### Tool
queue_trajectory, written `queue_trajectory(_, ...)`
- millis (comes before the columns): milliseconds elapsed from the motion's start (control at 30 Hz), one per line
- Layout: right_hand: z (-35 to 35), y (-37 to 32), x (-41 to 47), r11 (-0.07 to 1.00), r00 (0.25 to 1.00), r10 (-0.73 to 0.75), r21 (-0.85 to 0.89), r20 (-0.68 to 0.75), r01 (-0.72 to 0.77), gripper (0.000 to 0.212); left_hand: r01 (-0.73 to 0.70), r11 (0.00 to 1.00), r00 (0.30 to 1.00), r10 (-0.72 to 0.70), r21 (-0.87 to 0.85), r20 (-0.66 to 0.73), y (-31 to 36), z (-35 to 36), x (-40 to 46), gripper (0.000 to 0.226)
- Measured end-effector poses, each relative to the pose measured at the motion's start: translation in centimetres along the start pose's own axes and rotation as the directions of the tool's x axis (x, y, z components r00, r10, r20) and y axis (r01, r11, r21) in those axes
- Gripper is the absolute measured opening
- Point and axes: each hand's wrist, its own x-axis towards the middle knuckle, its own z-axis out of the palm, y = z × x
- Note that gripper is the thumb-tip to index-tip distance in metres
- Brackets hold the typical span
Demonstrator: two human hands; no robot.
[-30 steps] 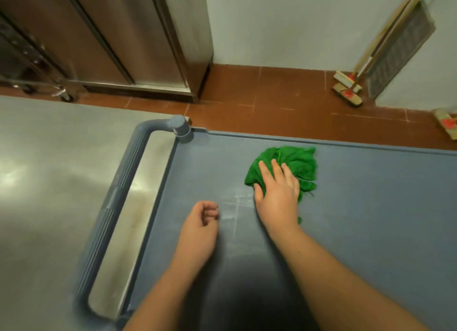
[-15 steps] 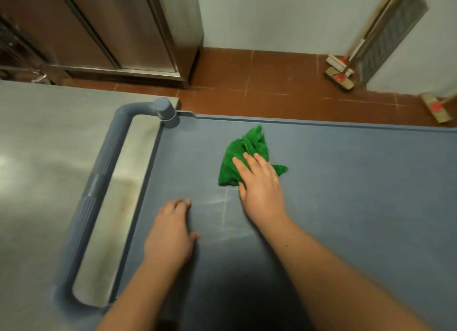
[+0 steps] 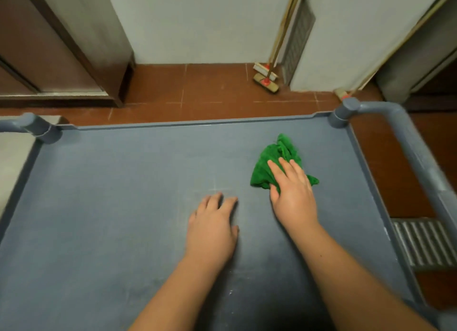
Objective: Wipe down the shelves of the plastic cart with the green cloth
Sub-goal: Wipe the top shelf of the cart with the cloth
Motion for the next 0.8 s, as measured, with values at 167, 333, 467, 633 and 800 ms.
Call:
queue_trajectory(167,-3.8,7.9,-1.5,0.995,0.994,0.097,-0.023,-0.053,-0.098,0.063,0.054,0.996,0.996,-0.059,0.077,0.062,4.0,2.3,0.0,0.062)
queue_trajectory(333,-5.8,12.2,-2.5,0.990,0.984,0.138,-0.014,-0.109,-0.140,0.062,0.039,0.997,0.996,-0.044,0.059,0.083,3.2,1.7,0.1,0.065)
queue_trajectory(467,-4.4,9.1,-2.6,0.979,0.965,0.197,0.089,-0.171,-0.184,0.058,0.074,0.997,0.993,-0.072,-0.017,0.095,2.4,1.0,-0.5,0.062)
queue_trajectory(633,-0.2,-0.6,-4.3,0.983,0.980,0.161,0.104,-0.120,-0.149,0.058,0.106,0.994,0.992,-0.104,-0.026,0.070,-4.0,-0.7,-3.0,0.059)
queue_trajectory(800,5.8,-15.4,-6.8,0.989,0.999,0.021,0.148,-0.045,-0.015,0.059,0.193,0.977,0.980,-0.189,-0.089,0.054,-13.9,-4.0,-7.4,0.049)
